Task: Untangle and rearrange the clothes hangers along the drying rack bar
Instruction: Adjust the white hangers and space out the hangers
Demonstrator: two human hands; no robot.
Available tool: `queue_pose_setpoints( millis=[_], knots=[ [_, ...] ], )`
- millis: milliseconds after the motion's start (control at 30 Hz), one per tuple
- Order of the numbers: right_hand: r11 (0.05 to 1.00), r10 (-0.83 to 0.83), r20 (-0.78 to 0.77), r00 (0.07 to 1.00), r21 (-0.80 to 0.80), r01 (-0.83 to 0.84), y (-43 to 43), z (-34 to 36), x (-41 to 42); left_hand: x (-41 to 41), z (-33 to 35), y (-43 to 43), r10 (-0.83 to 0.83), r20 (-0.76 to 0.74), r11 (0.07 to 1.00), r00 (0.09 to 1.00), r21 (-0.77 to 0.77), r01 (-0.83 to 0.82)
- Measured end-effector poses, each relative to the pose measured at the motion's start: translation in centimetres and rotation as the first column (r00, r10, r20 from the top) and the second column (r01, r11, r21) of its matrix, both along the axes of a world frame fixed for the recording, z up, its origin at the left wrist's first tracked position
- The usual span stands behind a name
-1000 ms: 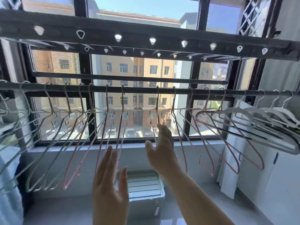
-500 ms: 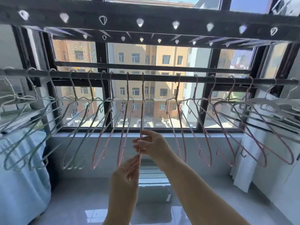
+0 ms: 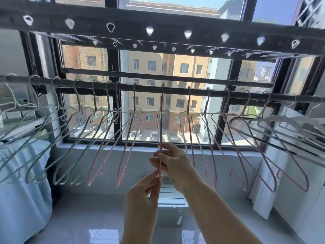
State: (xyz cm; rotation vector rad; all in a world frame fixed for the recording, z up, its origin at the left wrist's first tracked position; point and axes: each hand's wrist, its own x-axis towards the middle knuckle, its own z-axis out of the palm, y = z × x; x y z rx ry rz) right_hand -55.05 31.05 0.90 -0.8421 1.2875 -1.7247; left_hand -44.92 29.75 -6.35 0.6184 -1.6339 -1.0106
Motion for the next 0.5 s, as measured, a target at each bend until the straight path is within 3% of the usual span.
queue_pose_setpoints(
  millis=[367,500],
  knots=[
    [0.999,0.025,-0.01,1.0,0.023,-0.025,1.3,0.2,-1.9,-2.4,-0.4,1.1,0.056,0.028,0.998,0.998,0.004,-0.056],
    [0.997,0.016,-0.134,0.991,0.078,-0.005,1.4,0.0,-1.8,-2.7,-0.7,1.3,0.071,0.048,0.997,0.996,0.019,-0.072]
  ],
)
